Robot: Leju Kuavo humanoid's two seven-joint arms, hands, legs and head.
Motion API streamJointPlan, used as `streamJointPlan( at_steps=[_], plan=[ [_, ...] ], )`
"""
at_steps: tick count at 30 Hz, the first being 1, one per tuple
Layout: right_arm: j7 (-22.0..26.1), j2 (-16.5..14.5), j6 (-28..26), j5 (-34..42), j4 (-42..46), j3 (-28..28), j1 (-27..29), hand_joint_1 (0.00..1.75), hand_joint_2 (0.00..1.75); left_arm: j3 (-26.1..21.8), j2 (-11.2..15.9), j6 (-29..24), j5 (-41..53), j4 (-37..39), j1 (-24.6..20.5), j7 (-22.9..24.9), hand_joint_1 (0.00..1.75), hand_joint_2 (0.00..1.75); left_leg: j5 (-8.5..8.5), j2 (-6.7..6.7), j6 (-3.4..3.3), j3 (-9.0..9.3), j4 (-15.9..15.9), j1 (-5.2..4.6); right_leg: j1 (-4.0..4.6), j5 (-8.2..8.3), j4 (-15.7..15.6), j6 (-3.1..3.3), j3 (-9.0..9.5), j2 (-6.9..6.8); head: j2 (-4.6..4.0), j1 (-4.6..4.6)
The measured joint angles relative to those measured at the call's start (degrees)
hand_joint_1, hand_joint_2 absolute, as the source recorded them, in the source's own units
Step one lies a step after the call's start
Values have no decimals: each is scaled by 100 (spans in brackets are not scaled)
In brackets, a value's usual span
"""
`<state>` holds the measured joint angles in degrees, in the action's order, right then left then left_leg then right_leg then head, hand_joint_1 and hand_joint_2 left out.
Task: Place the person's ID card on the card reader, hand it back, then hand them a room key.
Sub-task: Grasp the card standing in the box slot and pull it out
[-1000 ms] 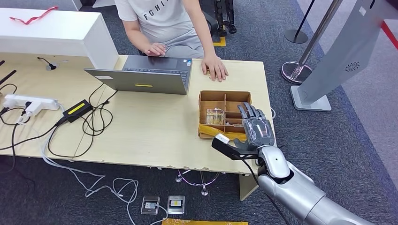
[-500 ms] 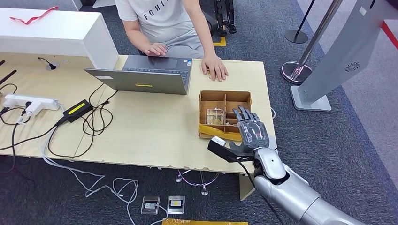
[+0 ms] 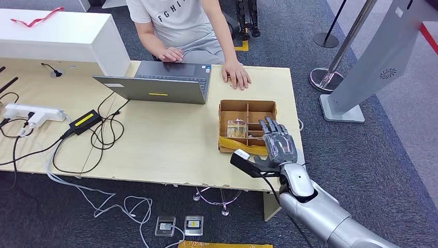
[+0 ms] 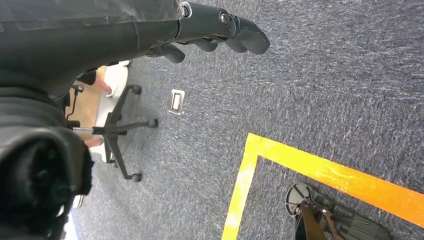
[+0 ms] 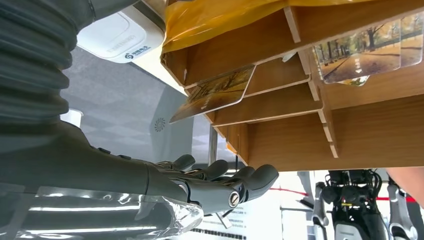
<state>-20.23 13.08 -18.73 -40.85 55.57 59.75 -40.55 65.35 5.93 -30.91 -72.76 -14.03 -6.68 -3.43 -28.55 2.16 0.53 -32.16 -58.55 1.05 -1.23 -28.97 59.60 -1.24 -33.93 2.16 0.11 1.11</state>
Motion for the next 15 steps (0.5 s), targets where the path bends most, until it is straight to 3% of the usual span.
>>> streamJointPlan(
  at_steps=[9, 10, 13, 14, 15],
  plan=[
    [132, -109, -71, 22, -233, -56, -38, 0, 175, 2, -16, -11, 16, 0, -10, 0, 0, 0, 0, 0, 0, 0, 0, 0, 0, 0, 0, 0, 0, 0, 0, 0],
    [151, -128, -76, 27, -273, -56, -50, 17, 175, 2, -17, -13, 16, 0, -13, 0, 0, 0, 0, 0, 0, 0, 0, 0, 0, 0, 0, 0, 0, 0, 0, 0],
    [216, -189, -75, 50, -379, -56, -79, 148, 175, 2, -19, -22, 17, 0, -17, -2, 0, 0, 0, 0, 0, 0, 0, 0, 0, 0, 0, 0, 0, 0, 0, 0],
    [243, -210, -74, 67, -411, -56, -87, 175, 175, 2, -19, -24, 17, 0, -17, -4, 0, 0, 0, 0, 0, 0, 0, 0, 0, 0, 0, 0, 0, 0, 0, 0],
    [271, -230, -70, 80, -439, -56, -95, 175, 175, 2, -19, -25, 17, 0, -18, -7, 0, 0, 0, 0, 0, 0, 0, 0, 0, 0, 0, 0, 0, 0, 0, 0]
  ],
)
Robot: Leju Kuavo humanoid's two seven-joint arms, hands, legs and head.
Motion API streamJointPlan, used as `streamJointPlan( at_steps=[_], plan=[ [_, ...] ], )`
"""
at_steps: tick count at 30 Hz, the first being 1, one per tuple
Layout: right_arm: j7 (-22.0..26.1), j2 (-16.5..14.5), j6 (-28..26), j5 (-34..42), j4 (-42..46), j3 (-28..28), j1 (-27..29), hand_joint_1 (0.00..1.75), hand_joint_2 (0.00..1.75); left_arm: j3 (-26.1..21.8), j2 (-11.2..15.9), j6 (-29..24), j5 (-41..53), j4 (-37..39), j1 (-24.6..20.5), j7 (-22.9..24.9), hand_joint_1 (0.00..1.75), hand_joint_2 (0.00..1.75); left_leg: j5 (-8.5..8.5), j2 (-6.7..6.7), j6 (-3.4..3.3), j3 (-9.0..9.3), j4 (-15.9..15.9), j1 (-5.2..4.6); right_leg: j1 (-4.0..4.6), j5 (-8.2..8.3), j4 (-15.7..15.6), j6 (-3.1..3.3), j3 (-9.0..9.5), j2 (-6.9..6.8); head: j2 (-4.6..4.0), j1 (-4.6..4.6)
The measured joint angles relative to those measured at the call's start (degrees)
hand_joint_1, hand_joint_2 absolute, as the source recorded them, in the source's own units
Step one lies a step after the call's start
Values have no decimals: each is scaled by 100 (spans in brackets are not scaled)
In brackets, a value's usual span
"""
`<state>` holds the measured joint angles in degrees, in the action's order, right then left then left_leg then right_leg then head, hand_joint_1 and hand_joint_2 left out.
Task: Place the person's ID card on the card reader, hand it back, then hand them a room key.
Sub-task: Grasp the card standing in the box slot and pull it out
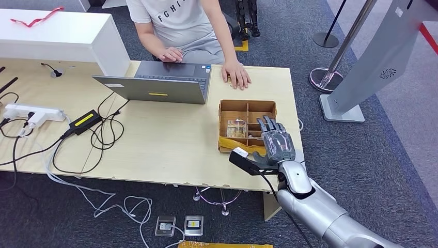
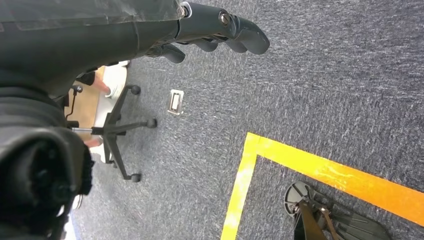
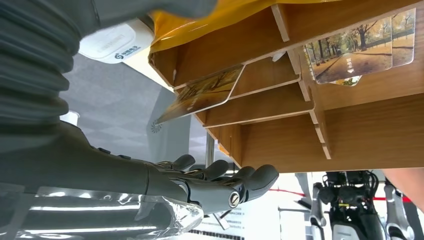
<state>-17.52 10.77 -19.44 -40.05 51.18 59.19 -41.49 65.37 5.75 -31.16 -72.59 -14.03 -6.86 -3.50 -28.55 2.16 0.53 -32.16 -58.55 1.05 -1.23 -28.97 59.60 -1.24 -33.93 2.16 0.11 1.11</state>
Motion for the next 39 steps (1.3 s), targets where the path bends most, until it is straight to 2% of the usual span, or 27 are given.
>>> streamJointPlan(
  at_steps=[11, 23, 24, 27, 28, 39],
  plan=[
    [70, -176, 12, 8, -223, 4, -27, 175, 175, 0, 0, -3, 0, 0, 0, -11, 0, 0, 0, 0, 0, 0, 0, 0, 0, 0, 0, 0, 0, 0, 0, -1],
    [47, -188, 19, 28, -326, 5, -25, 175, 175, 0, 0, -11, 14, 0, 16, -11, 0, 0, 0, 0, 0, 0, 0, 0, 0, 0, 0, 0, 0, 0, 1, 0],
    [43, -188, 17, 33, -333, 5, -25, 154, 175, 0, 0, -11, 17, 0, 16, -11, 0, 0, 0, 0, 0, 0, 0, 0, 0, 0, 0, 0, 0, 0, 1, 0],
    [32, -188, 8, 40, -355, 6, -25, 24, 175, 0, 0, -11, 29, 0, 16, -11, 0, 0, 0, 0, 0, 0, 0, 0, 0, 0, 0, 0, 0, 0, 1, 0],
    [29, -188, 1, 43, -361, 5, -25, 0, 175, 0, 0, -11, 36, 0, 16, -11, 0, 0, 0, 0, 0, 0, 0, 0, 0, 0, 0, 0, 0, 0, 1, 0],
    [70, -179, -140, 95, -366, 4, -18, 0, 175, 2, 0, -6, 88, 0, 15, -10, 0, 0, 0, 0, 0, 1, 0, 0, 0, 0, 0, 0, 0, 1, 0, 0]
  ],
)
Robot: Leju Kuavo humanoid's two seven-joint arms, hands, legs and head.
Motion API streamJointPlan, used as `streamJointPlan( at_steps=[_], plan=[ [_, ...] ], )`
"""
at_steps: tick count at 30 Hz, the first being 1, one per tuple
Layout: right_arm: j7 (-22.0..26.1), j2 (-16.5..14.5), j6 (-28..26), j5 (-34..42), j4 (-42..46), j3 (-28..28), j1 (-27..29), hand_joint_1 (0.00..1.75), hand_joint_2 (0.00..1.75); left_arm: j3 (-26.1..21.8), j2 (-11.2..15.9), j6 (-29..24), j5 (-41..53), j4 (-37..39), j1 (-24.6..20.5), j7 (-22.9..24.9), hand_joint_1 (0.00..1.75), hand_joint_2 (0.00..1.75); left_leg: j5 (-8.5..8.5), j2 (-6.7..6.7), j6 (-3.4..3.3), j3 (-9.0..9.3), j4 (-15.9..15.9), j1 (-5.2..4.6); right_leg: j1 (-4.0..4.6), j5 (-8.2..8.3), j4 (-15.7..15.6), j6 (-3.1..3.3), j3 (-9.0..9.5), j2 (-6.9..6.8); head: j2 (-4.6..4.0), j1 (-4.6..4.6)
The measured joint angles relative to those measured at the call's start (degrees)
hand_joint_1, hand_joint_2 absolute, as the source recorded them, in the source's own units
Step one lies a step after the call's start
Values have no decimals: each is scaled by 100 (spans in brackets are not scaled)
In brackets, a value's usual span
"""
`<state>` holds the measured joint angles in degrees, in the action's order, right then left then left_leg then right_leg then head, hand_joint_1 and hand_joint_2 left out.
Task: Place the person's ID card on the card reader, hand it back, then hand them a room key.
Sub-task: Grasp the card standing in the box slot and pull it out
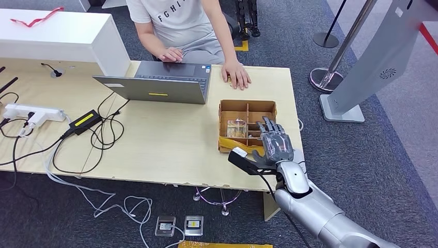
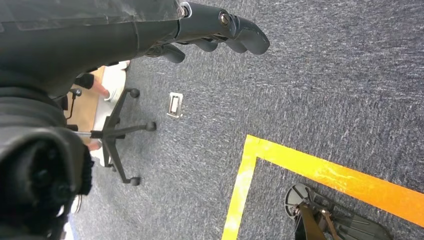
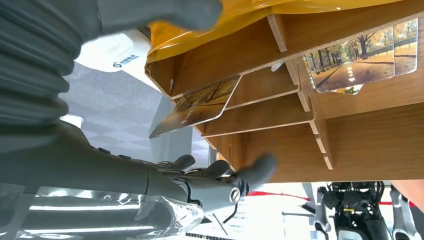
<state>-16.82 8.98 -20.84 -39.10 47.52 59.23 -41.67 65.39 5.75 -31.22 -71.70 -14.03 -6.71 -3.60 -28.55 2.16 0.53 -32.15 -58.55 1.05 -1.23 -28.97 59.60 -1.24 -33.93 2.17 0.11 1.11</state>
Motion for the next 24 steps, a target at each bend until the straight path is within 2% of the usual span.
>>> streamJointPlan(
  at_steps=[24],
  plan=[
    [4, 0, -106, 30, -50, -91, -8, 0, 175, 20, -1, -53, 26, 0, -1, 13, 0, 0, 0, 0, 0, -1, 0, 0, 0, 0, 0, 0, 0, 0, 1, 0]
  ],
)
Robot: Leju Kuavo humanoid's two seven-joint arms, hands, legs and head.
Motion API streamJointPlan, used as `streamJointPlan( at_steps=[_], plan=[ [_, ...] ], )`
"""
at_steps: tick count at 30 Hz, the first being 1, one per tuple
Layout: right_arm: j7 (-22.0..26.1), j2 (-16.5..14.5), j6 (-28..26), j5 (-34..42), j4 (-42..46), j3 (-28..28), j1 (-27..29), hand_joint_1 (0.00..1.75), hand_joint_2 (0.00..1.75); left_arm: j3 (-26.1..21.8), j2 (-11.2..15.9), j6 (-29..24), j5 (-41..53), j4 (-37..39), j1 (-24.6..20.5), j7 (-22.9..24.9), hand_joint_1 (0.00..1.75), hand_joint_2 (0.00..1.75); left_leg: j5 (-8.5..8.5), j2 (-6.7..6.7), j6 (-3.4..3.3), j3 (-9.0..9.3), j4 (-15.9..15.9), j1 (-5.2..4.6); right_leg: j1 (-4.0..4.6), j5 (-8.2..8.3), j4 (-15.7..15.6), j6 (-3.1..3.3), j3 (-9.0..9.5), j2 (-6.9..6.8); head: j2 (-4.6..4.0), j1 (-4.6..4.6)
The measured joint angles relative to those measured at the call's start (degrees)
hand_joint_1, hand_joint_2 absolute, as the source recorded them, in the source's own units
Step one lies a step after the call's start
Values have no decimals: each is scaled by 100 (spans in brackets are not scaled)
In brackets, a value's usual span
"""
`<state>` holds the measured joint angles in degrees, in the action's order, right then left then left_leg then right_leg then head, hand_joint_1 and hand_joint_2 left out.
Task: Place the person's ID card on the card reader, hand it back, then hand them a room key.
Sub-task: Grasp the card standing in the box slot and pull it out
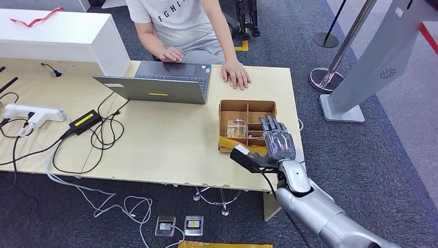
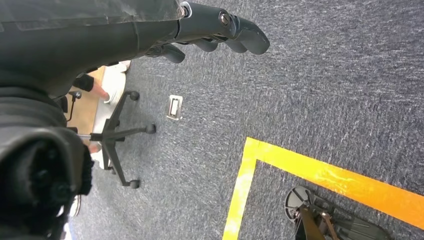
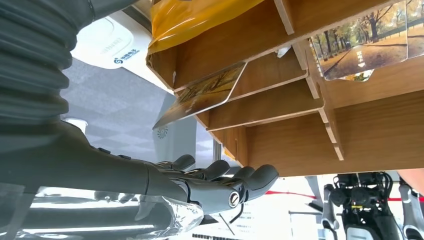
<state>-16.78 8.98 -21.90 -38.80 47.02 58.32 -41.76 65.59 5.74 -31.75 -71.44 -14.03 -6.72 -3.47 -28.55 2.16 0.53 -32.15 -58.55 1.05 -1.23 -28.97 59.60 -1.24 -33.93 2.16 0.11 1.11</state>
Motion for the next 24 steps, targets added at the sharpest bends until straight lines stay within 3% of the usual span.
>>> streamJointPlan(
  at_steps=[6, 7, 8, 11, 12, 24],
  plan=[
    [-47, 3, 9, -1, -46, -2, -19, 0, 175, 15, 1, -15, 23, 0, 2, 38, 0, 0, 0, 0, 0, 0, 0, 0, 0, 0, 0, 0, 0, 0, 0, 0],
    [-54, 4, 10, 10, -56, -3, -21, 7, 175, 23, 1, -15, 25, 0, 2, 39, 0, 0, 0, 0, 0, 0, 0, 0, 0, 0, 0, 0, 0, 0, 0, 0],
    [-57, 5, 12, 21, -65, -3, -22, 30, 175, 32, 1, -15, 26, 0, 2, 39, 0, 0, 0, 0, 0, 0, 0, 0, 0, 0, 0, 0, 0, 0, -1, 0],
    [-55, 18, 11, 38, -94, -3, -23, 153, 175, 57, 1, -22, 26, 0, 2, 40, 0, 0, 0, 0, 0, 0, 0, 0, 0, 0, 0, 0, 0, 0, 0, 0],
    [-55, 24, 11, 38, -104, -3, -23, 175, 175, 70, 1, -26, 26, 0, 2, 40, 0, 0, 0, 0, 0, 0, 0, 0, 0, 0, 0, 0, 0, 0, 0, 0],
    [-150, 58, 10, 4, -133, -4, -23, 175, 175, 112, 0, -33, 95, 0, 2, 43, 0, 0, 0, 0, 0, 2, 0, 0, 0, 0, 0, 0, 0, 1, -1, 0]
  ],
)
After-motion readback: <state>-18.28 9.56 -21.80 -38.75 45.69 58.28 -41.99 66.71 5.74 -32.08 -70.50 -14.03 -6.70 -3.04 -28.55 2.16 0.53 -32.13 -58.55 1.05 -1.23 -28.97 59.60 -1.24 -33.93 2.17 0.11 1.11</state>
